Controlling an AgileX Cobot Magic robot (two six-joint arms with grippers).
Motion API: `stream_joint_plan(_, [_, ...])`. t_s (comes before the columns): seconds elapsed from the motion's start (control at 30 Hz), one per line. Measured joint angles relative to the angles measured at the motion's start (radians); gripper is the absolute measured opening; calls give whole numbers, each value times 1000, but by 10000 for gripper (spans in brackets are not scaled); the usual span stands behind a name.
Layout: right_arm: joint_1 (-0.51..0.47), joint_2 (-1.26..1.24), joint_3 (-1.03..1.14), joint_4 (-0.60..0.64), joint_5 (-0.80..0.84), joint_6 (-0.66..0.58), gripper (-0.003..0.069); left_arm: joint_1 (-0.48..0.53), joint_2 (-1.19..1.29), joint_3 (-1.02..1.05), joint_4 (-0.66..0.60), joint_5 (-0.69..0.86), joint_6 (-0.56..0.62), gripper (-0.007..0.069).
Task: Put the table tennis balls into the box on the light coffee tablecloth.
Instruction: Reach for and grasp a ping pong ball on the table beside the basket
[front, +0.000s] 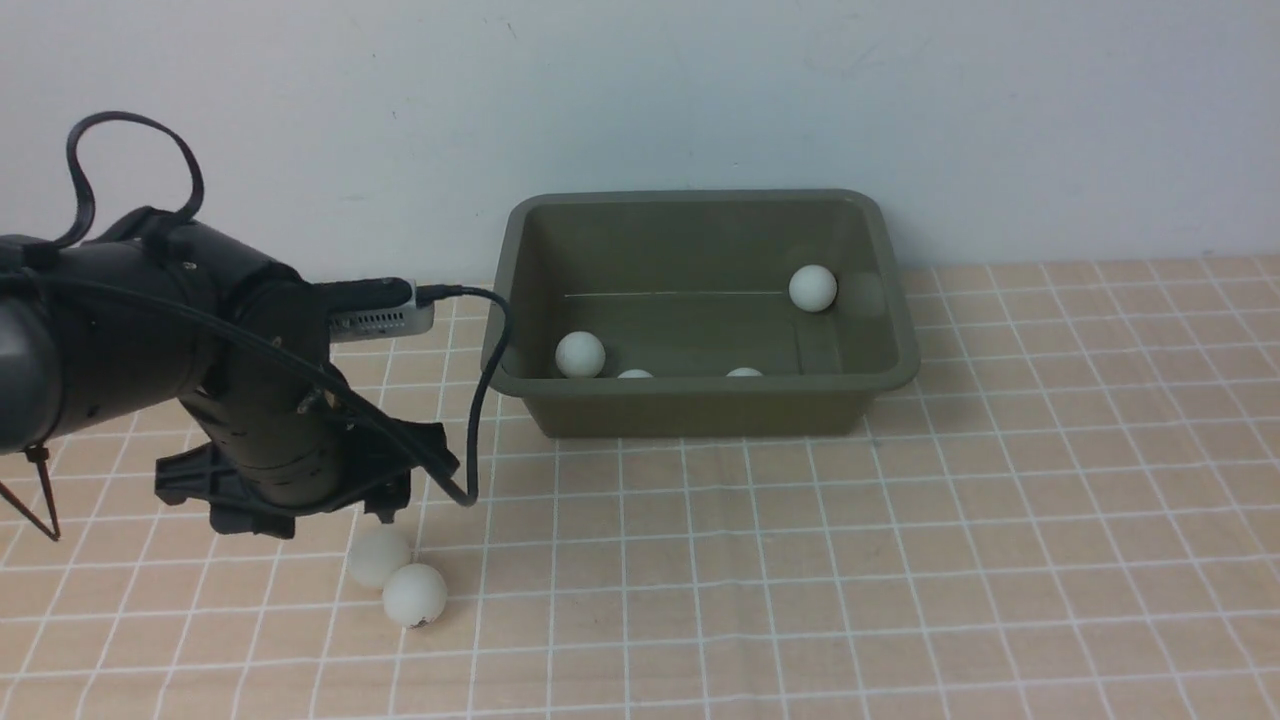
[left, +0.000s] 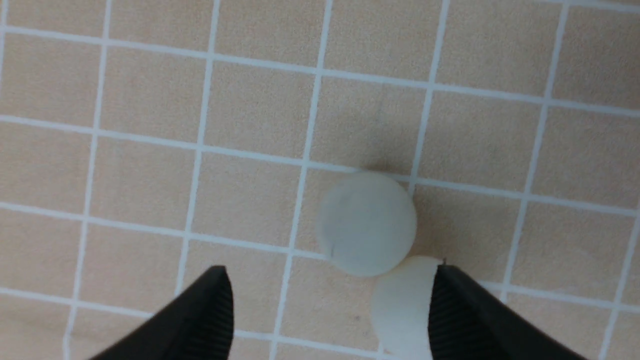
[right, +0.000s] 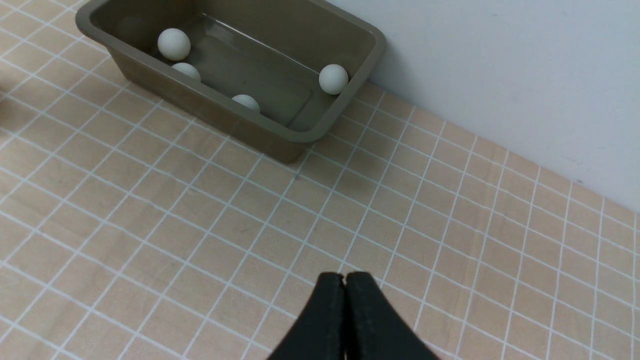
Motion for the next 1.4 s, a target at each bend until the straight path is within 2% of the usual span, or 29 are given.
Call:
stream_joint_plan(0.17, [0, 0, 0, 0, 0, 0, -18, 5, 39, -1, -40, -64, 8, 436])
stream_joint_plan(1.4, [0, 0, 0, 10, 0, -11, -18, 31, 171, -2, -51, -140, 8, 436])
